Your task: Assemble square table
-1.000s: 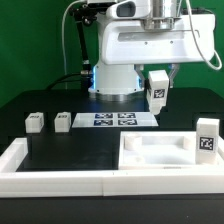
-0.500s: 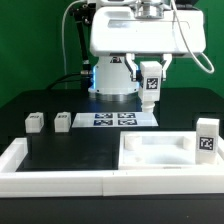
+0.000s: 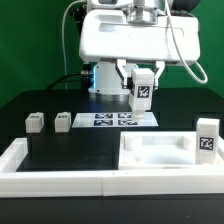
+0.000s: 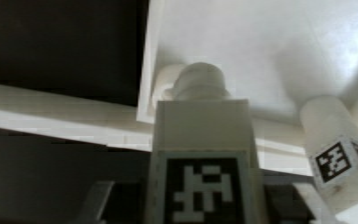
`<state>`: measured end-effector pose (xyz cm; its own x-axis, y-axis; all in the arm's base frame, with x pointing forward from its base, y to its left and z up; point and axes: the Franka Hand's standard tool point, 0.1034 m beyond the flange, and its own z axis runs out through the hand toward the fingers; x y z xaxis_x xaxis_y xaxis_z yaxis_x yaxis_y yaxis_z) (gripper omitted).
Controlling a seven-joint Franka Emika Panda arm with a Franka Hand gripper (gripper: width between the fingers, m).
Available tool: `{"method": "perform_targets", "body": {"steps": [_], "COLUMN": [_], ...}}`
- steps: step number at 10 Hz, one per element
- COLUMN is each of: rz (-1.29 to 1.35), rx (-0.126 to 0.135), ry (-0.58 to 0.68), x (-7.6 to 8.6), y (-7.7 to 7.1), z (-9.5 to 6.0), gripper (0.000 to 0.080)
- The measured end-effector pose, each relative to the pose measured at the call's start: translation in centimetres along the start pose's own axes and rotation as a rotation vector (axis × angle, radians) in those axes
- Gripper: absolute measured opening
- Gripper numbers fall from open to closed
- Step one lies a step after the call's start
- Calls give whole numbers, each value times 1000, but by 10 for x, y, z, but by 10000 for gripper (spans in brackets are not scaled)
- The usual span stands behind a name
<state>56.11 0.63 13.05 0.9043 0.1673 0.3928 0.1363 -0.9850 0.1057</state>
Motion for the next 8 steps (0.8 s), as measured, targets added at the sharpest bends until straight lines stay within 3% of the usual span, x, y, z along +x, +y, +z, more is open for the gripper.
{"method": "perform_targets", "body": {"steps": [2, 8], "rz": [9, 65], "rx": [1, 3], "ry": [-35, -31], "x": [8, 7], "y": [11, 7], "z": [7, 7], "gripper": [291, 291]}}
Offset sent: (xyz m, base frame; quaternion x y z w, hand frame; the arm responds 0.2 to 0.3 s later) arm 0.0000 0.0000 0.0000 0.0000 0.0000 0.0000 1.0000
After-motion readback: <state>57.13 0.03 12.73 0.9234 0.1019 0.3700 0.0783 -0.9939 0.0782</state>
